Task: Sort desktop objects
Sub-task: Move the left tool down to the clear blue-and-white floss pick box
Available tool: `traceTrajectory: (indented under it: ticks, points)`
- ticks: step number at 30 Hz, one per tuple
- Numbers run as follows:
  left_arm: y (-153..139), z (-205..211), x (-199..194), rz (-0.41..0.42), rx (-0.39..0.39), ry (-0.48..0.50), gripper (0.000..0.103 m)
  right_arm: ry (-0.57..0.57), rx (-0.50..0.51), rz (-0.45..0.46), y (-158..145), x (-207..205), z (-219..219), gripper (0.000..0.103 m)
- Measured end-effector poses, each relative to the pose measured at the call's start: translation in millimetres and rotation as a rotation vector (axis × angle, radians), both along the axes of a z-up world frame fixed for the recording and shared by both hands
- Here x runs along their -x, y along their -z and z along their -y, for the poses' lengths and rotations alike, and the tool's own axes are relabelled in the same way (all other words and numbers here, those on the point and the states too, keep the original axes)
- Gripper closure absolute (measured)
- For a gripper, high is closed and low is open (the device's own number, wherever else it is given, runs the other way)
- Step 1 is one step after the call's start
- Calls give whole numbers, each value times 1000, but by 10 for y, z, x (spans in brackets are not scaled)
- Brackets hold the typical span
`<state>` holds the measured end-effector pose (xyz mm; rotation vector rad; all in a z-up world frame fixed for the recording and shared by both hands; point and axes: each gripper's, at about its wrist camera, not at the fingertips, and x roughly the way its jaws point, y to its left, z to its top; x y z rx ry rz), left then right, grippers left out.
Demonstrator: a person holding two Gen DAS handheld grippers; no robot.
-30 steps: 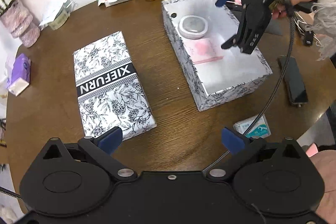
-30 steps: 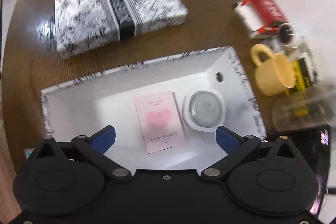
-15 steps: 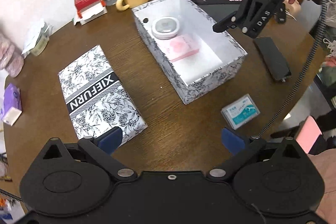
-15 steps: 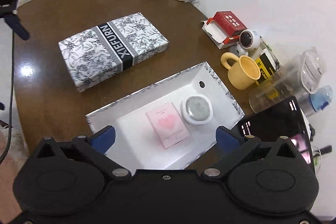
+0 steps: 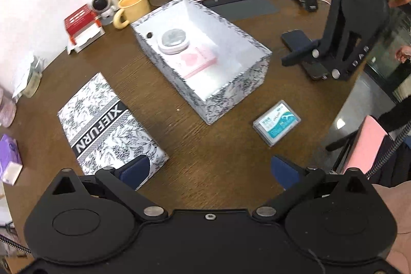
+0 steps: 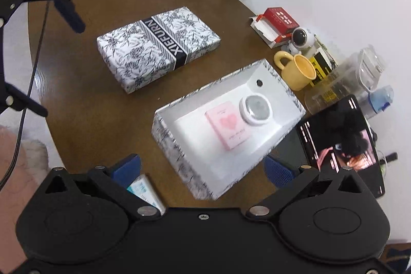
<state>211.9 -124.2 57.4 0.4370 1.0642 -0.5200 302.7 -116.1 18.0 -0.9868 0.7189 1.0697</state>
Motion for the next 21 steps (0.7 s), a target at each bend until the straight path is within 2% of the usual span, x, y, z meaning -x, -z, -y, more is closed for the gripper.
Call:
traceTrajectory:
  ticks: [10,21]
  points:
    - [103,154,144,-8,-7,129,1,97,27,-18,126,425,364,0]
    - [259,341,197,-28,-21,216,1,160,53,-40,309,758,630,0]
